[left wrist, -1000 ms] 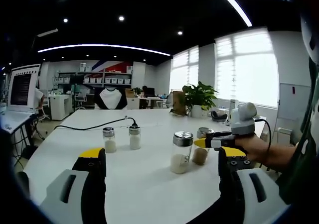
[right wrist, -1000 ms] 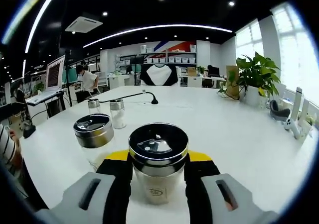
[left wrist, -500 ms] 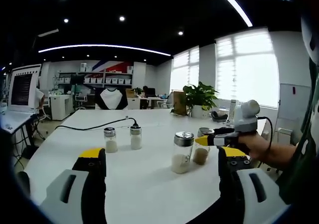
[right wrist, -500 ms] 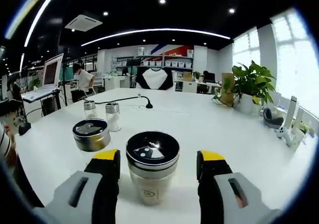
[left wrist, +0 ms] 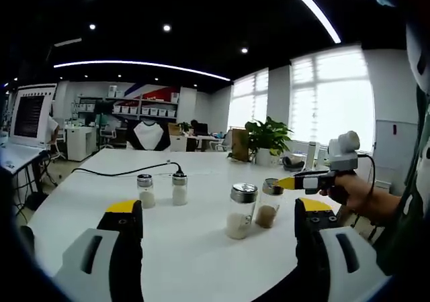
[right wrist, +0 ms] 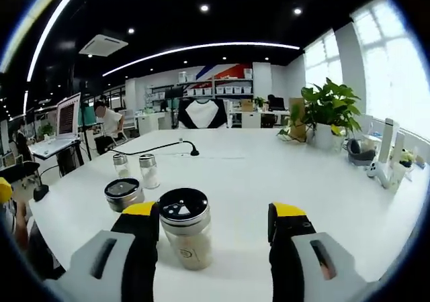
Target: Rotate the seasoning bottle until the label or dispensing opening points toward the visible target arrow and the bottle remains upright within the marked orientation range
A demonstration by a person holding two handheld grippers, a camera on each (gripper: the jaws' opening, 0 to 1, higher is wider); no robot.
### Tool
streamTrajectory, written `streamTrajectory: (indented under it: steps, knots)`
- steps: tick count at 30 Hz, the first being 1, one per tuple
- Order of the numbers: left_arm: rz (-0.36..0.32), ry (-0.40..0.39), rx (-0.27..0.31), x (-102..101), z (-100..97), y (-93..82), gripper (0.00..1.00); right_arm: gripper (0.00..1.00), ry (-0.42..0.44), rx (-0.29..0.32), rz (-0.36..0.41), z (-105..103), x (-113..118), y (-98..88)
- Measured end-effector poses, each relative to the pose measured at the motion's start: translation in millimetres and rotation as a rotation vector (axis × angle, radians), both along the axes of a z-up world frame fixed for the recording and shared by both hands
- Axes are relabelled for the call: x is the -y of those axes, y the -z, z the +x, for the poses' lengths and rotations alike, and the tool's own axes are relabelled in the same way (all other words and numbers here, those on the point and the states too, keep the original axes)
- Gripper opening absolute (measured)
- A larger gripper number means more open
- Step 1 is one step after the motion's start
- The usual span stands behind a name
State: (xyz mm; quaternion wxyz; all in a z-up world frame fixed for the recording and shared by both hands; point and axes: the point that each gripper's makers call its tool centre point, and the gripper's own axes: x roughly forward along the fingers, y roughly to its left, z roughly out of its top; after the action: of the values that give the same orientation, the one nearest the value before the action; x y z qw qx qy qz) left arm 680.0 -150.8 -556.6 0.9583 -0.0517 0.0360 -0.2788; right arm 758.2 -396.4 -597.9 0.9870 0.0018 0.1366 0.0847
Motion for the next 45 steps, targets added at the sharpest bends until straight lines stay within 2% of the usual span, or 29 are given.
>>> streamTrajectory:
  steps: [6, 13, 15, 17, 20, 29, 41, 44, 45]
  knots:
    - [0.010, 0.004, -0.007, 1.4, 0.7, 4.0, 0.99, 0.66, 0.002, 0.006, -0.009, -11.8, 11.6, -1.3]
    - [0.024, 0.001, -0.021, 0.9, 1.0, 10.9, 0.98, 0.66, 0.018, -0.014, -0.016, -25.3, 24.0, 6.8]
    - [0.024, -0.001, -0.018, -0.1, 1.3, 11.3, 0.98, 0.65, 0.023, 0.015, -0.029, -28.7, 27.2, 6.0]
    - [0.011, 0.000, -0.014, -0.5, 1.9, 9.9, 0.98, 0.66, 0.001, 0.029, -0.086, -30.3, 26.7, 4.7]
    - [0.026, -0.011, 0.009, -2.8, 4.4, 8.9, 0.97, 0.66, -0.013, 0.041, -0.075, -34.2, 25.8, 2.6]
    - [-0.026, 0.000, 0.017, -0.1, 6.0, 3.9, 0.98, 0.67, 0.005, -0.002, -0.055, -34.8, 33.6, 15.1]
    - [-0.005, -0.006, 0.022, 2.4, 22.7, -2.7, 0.98, 0.73, -0.031, -0.057, -0.048, -36.5, 29.2, 29.4]
    - [-0.056, -0.002, 0.037, 0.4, 28.9, -12.3, 0.98, 0.74, -0.034, -0.061, -0.050, -35.5, 29.0, 30.7]
    - [-0.054, -0.004, 0.037, -0.5, 31.3, -13.2, 0.97, 0.74, -0.035, -0.062, -0.050, -35.1, 29.1, 31.1]
